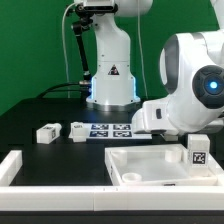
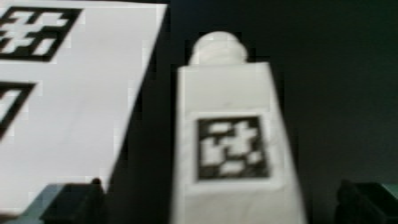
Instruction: Assemble square table
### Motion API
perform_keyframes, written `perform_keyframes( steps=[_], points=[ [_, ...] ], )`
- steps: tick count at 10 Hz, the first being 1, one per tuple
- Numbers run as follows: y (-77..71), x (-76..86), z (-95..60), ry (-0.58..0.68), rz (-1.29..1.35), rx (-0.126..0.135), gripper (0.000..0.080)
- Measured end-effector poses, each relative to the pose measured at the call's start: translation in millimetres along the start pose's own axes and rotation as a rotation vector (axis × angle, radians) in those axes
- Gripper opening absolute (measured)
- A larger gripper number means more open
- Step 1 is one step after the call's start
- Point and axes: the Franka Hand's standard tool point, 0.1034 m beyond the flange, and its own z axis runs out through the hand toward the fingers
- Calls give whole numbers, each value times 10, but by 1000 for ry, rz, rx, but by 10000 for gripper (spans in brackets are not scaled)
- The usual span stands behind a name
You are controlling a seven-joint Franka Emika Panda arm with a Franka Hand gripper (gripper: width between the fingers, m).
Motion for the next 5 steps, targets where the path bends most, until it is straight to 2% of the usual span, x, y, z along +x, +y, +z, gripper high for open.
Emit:
perform_keyframes(
  steps=[3, 5],
  points=[
    [9, 8, -1, 0, 2, 4, 637],
    [17, 9, -4, 0, 3, 6, 282]
  ],
)
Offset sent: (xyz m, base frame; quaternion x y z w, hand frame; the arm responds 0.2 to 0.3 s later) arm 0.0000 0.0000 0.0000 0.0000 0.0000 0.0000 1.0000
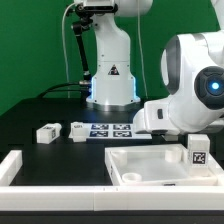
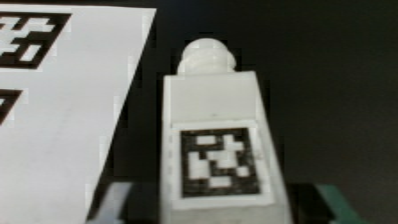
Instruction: Assemble square table
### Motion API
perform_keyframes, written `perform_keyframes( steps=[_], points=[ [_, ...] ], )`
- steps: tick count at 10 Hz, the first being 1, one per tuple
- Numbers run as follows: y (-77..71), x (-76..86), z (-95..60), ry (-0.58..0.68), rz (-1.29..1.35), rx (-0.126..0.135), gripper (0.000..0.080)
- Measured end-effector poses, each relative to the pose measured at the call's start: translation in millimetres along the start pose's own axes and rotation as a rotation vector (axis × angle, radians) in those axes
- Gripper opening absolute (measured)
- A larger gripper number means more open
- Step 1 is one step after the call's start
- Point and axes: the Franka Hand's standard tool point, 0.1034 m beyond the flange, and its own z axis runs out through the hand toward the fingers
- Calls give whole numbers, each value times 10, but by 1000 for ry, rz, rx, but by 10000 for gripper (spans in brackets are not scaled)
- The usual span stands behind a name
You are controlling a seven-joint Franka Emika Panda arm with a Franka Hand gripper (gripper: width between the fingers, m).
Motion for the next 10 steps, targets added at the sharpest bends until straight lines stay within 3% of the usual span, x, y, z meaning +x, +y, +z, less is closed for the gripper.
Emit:
perform_keyframes(
  steps=[6, 7, 9, 10],
  points=[
    [43, -4, -47, -2, -8, 4, 288],
    [137, -9, -286, 14, -25, 0, 288],
    [324, -135, -712, 20, -33, 36, 288],
    [456, -228, -1044, 76, -36, 59, 288]
  ],
)
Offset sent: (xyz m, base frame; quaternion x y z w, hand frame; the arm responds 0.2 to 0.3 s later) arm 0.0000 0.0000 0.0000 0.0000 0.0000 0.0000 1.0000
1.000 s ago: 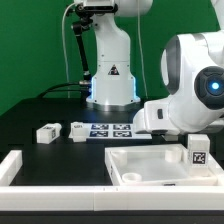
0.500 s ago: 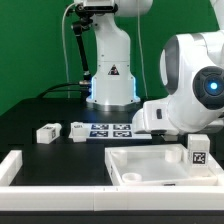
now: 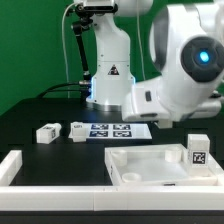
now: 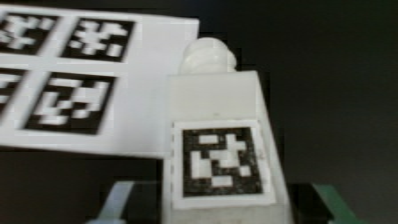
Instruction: Assemble square table
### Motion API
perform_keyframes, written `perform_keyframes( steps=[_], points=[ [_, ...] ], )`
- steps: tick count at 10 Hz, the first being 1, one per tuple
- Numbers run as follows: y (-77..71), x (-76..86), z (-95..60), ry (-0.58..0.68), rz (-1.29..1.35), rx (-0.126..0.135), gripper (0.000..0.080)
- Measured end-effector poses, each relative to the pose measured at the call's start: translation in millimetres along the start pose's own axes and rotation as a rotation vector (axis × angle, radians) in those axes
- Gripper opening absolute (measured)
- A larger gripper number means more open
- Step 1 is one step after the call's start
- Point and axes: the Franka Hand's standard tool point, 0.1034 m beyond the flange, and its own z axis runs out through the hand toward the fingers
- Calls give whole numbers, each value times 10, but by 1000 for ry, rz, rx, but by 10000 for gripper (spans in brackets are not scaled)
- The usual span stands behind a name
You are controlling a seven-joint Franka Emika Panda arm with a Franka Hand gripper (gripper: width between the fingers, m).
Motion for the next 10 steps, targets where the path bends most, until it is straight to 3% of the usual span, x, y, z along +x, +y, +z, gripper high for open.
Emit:
perform_keyframes(
  steps=[1, 2, 3, 6, 7, 9, 10],
  points=[
    [51, -133, -167, 16, 4, 4, 288],
    [53, -200, -242, 39, 6, 1, 290],
    [52, -101, -269, 152, 4, 0, 290],
    [80, -56, -328, 367, 3, 1, 290],
    [148, -72, -500, 428, -30, 1, 290],
    [474, -57, -1278, 597, -88, -2, 290],
    [590, -50, -1516, 673, -84, -6, 290]
  ],
)
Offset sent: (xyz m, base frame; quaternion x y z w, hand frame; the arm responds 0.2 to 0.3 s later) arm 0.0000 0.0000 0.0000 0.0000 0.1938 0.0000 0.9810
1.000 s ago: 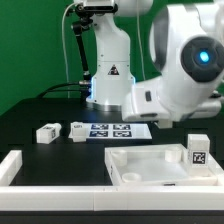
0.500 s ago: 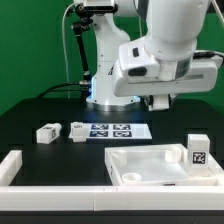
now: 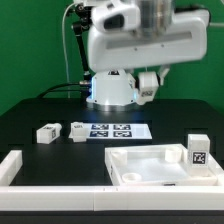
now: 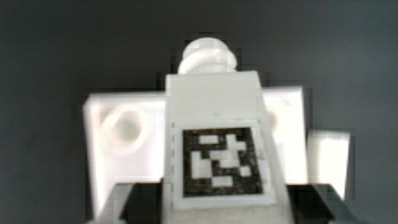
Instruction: Assemble square table
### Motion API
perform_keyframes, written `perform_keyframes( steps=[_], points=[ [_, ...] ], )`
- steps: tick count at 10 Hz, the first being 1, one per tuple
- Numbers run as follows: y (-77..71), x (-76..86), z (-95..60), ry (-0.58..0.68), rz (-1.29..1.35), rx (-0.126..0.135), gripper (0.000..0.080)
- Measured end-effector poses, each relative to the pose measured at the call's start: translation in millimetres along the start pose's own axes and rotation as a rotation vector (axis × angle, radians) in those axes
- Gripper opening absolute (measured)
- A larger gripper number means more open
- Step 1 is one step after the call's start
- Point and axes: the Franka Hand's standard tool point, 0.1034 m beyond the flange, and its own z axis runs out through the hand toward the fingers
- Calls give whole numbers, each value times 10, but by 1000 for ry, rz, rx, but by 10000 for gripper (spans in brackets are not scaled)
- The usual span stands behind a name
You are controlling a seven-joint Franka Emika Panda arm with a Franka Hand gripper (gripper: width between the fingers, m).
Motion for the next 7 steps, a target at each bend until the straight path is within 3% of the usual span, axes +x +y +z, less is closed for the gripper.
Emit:
perform_keyframes(
  steps=[1, 3, 5, 6, 7],
  points=[
    [17, 86, -8, 105, 1, -18, 290],
    [55, 37, 30, 214, 7, -37, 290],
    [118, 109, 18, 346, 11, -66, 290],
    [156, 142, 37, 424, 9, -70, 290],
    [186, 263, 81, 436, 23, -31, 290]
  ],
)
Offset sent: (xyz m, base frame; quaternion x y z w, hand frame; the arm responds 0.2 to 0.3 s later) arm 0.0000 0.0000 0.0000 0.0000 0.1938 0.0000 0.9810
